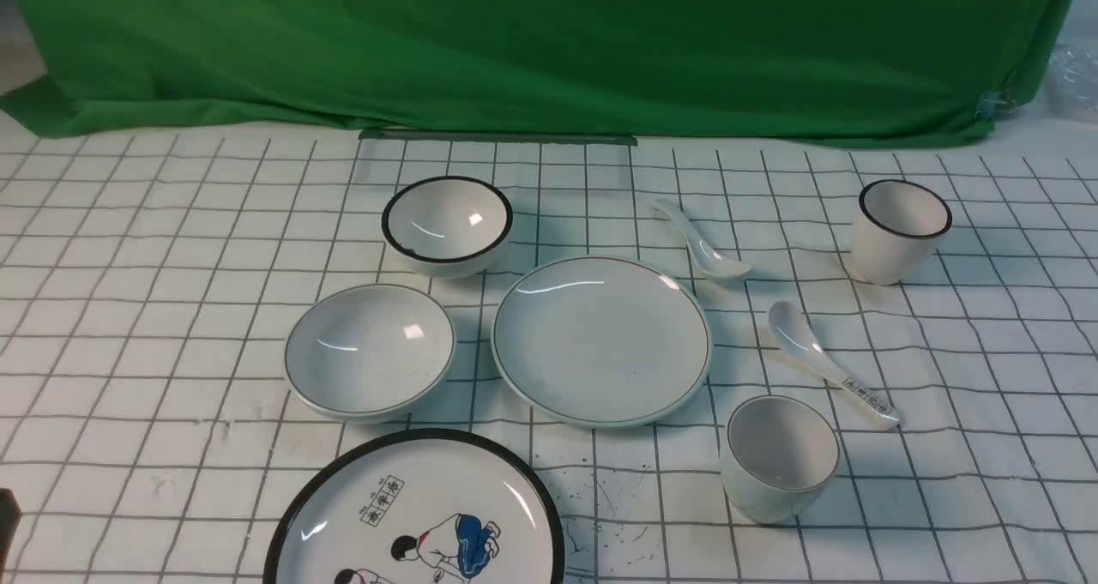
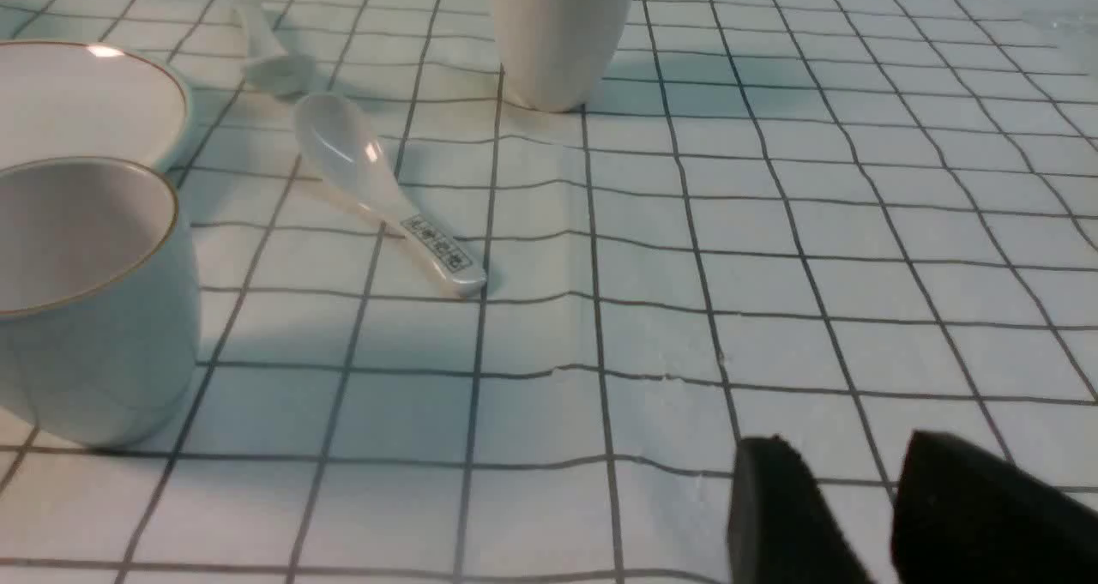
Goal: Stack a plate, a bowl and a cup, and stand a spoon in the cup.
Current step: Use the left arm to grab a blue rice bowl
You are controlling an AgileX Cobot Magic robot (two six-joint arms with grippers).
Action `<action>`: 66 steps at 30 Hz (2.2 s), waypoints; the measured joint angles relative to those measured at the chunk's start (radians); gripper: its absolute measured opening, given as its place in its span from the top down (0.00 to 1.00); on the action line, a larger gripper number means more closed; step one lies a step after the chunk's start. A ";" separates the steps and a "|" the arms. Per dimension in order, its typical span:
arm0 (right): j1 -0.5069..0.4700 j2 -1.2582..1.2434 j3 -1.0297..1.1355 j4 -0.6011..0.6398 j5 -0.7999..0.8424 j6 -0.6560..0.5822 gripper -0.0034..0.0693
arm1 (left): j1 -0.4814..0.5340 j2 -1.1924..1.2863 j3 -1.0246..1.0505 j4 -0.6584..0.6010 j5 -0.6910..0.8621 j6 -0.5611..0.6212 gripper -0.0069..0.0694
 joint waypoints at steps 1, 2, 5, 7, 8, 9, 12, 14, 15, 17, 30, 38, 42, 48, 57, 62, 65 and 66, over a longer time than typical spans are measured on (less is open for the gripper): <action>0.000 0.000 0.000 0.000 0.000 0.000 0.61 | 0.000 0.000 0.000 0.000 0.000 0.000 0.91; 0.000 0.000 0.000 0.000 0.000 0.000 0.61 | 0.000 0.000 0.000 0.000 0.000 0.000 0.91; 0.000 0.000 0.000 0.000 0.000 0.000 0.61 | 0.000 0.000 0.000 0.000 0.000 0.000 0.91; 0.000 0.000 0.000 0.000 0.000 0.000 0.61 | 0.000 0.000 0.000 0.000 0.000 0.000 0.91; 0.000 0.000 0.000 0.000 0.000 0.000 0.61 | 0.000 0.000 0.000 0.000 0.000 0.000 0.91; 0.000 0.000 0.000 0.000 0.000 0.000 0.61 | 0.000 0.000 0.000 0.000 0.000 0.000 0.91; 0.000 0.000 0.000 0.000 0.000 0.000 0.61 | 0.000 0.000 0.000 0.018 -0.030 0.006 0.91; 0.000 0.000 0.000 0.000 0.000 0.000 0.61 | 0.000 0.000 0.000 -0.023 -0.109 -0.001 0.91; 0.000 0.000 0.000 0.000 0.000 0.000 0.61 | 0.000 0.000 0.000 -0.058 -0.151 -0.013 0.91; 0.000 0.000 0.000 0.000 0.000 0.000 0.61 | 0.000 0.000 0.000 -0.175 -0.275 -0.072 0.91; 0.000 0.000 0.000 0.000 -0.024 0.021 0.61 | 0.000 0.000 0.000 -0.235 -0.702 -0.377 0.91; 0.000 0.000 0.000 0.128 -0.397 0.629 0.61 | -0.002 0.098 -0.400 -0.146 -0.399 -0.623 0.91; 0.000 0.000 0.000 0.135 -0.490 0.768 0.61 | -0.002 0.369 -0.725 -0.108 0.116 -0.520 0.91; 0.000 0.000 0.000 0.131 -0.524 0.804 0.64 | -0.002 0.801 -0.977 -0.222 0.647 -0.162 0.91; 0.219 0.094 -0.362 -0.173 0.016 0.671 0.91 | -0.003 1.299 -1.016 -0.270 0.695 0.040 0.91; 0.474 0.431 -0.710 -0.202 0.590 0.497 0.92 | -0.039 1.484 -1.122 -0.222 0.641 0.055 0.91; 0.580 0.602 -0.806 -0.204 0.791 0.474 0.92 | -0.082 1.545 -1.164 -0.178 0.602 0.049 0.90; 0.613 0.646 -0.821 -0.206 0.823 0.470 0.92 | -0.092 1.560 -1.176 -0.168 0.595 0.041 0.89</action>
